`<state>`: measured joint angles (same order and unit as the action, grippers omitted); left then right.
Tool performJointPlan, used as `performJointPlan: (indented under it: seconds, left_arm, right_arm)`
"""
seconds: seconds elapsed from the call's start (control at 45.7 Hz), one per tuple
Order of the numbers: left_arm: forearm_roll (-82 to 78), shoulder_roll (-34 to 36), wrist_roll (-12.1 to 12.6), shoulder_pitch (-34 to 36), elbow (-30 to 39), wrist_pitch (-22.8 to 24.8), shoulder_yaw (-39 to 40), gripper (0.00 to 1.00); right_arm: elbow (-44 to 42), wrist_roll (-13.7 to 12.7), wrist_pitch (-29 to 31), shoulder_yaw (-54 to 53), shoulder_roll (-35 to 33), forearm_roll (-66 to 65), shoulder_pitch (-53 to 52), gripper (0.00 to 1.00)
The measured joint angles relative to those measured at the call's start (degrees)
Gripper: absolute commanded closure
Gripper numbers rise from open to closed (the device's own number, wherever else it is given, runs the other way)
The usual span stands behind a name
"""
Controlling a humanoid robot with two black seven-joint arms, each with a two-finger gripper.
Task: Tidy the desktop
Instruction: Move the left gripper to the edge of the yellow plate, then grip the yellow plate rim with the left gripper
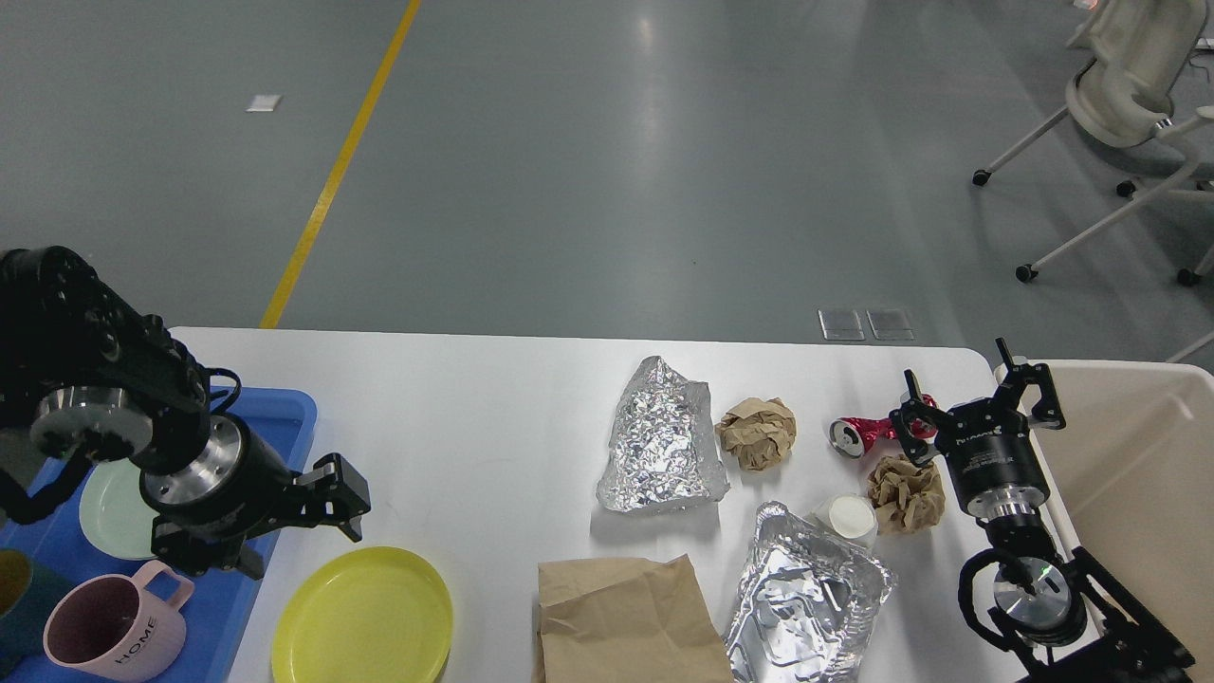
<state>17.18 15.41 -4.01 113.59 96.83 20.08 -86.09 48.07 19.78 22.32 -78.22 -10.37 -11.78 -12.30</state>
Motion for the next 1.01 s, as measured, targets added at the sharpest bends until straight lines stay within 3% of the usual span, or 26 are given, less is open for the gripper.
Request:
performJointPlan:
  seconds: [0.416, 0.723, 1.007]
  left_arm:
    - [0.03, 4.84, -0.12, -20.72, -2.39, -18.85, 5.15, 0.09]
    - [-1.3, 8.9, -0.46, -32.14, -8.06, -21.71, 12.47, 0.14]
    - [-3.7, 10.75, -0.01, -33.94, -8.34, -25.29, 12.63, 0.21]
  right_arm:
    - [0.0, 0.0, 0.0, 0.0, 0.0, 0.0, 0.0, 0.0]
    - [0.01, 0.0, 0.0, 0.0, 0.0, 0.0, 0.0, 0.0]
    - [0.01, 0.0, 0.0, 0.0, 0.0, 0.0, 0.0, 0.0]
